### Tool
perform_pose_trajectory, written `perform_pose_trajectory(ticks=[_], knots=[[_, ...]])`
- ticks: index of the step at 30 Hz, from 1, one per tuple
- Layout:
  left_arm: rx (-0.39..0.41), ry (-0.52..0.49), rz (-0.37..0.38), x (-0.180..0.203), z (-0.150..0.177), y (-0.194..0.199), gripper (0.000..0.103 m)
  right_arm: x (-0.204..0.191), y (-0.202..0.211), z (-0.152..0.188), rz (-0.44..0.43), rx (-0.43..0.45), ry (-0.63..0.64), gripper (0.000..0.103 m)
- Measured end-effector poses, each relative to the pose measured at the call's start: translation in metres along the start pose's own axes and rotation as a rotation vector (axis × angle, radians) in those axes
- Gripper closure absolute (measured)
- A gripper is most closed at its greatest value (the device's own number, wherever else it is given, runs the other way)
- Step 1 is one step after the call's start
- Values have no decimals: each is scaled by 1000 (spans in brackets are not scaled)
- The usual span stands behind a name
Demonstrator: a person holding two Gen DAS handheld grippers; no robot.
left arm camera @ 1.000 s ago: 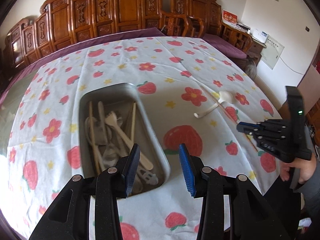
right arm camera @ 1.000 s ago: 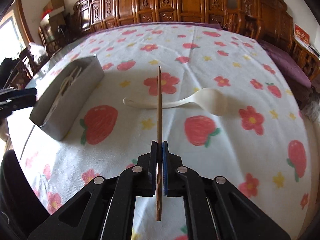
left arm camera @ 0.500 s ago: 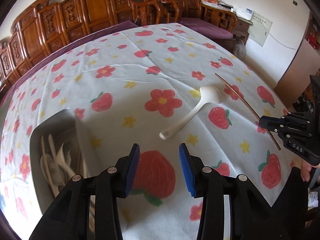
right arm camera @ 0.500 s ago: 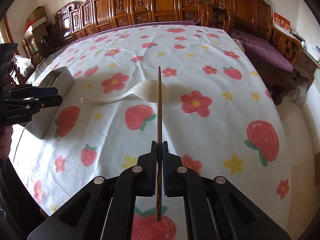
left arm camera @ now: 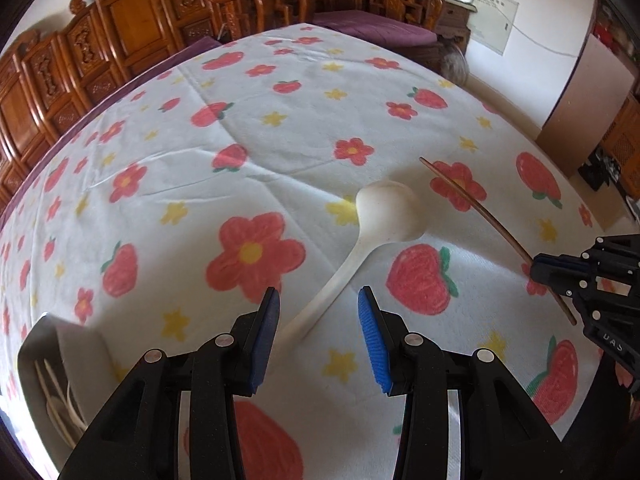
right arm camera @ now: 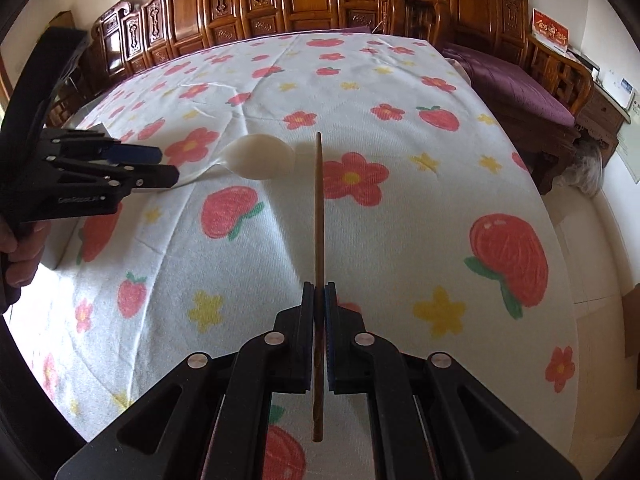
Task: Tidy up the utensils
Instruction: 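Lift the chopstick with the right tool while the left tool approaches the white ladle, then grasp the white plastic ladle by its handle with the left tool while the right tool holds the chopstick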
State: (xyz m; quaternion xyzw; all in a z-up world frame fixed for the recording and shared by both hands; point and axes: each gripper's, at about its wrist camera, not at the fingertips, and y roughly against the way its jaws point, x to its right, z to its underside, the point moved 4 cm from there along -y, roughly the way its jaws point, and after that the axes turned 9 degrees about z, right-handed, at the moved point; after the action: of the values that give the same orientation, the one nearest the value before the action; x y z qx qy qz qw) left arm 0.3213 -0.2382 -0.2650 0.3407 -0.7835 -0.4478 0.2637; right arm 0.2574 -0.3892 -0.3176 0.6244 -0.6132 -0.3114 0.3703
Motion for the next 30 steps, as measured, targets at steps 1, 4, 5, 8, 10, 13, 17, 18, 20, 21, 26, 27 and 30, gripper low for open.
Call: perform_pose_trajectory(ticks=[1,4,5,8,10,13,17,18,20,21,26,27,30], knots=[[-8,-8,-2,2,-3,-4,64,1,-1,1,-3,-3,-5,97],[-28,-24,-6,6,-9,-13,65,1,-3,1,-8,-9,-10,97],[-33,-27,-4,6,-11,-16,67,1,-4,1,-10,-11,-10,97],[-57,-25,3,8,-13,-25,73,2,-5,2,-15,-14,-15,97],[-59,-24,12,9,-14,-29,75,2,-5,2,-20,-16,-20,97],[-65,-13,24,10,-16,-30,83,2,-5,2,-23,-18,-21,97],[-59,-21,14,12,-15,-28,94,1,-6,3,-22,-20,-20,97],[-55,-20,14,13,-15,-26,96,1,-6,3,-20,-20,-19,97],[-48,-8,4,12,-13,-20,99,0,-6,3,-16,-19,-13,97],[-46,-1,1,11,-12,-18,99,-1,-6,3,-15,-18,-10,97],[-16,32,-23,3,-4,7,100,-5,-3,1,-14,-9,6,97],[-11,36,-27,2,-2,11,100,-6,-2,1,-14,-6,10,97],[12,56,-37,-3,3,28,100,-8,3,-3,-26,4,10,97]])
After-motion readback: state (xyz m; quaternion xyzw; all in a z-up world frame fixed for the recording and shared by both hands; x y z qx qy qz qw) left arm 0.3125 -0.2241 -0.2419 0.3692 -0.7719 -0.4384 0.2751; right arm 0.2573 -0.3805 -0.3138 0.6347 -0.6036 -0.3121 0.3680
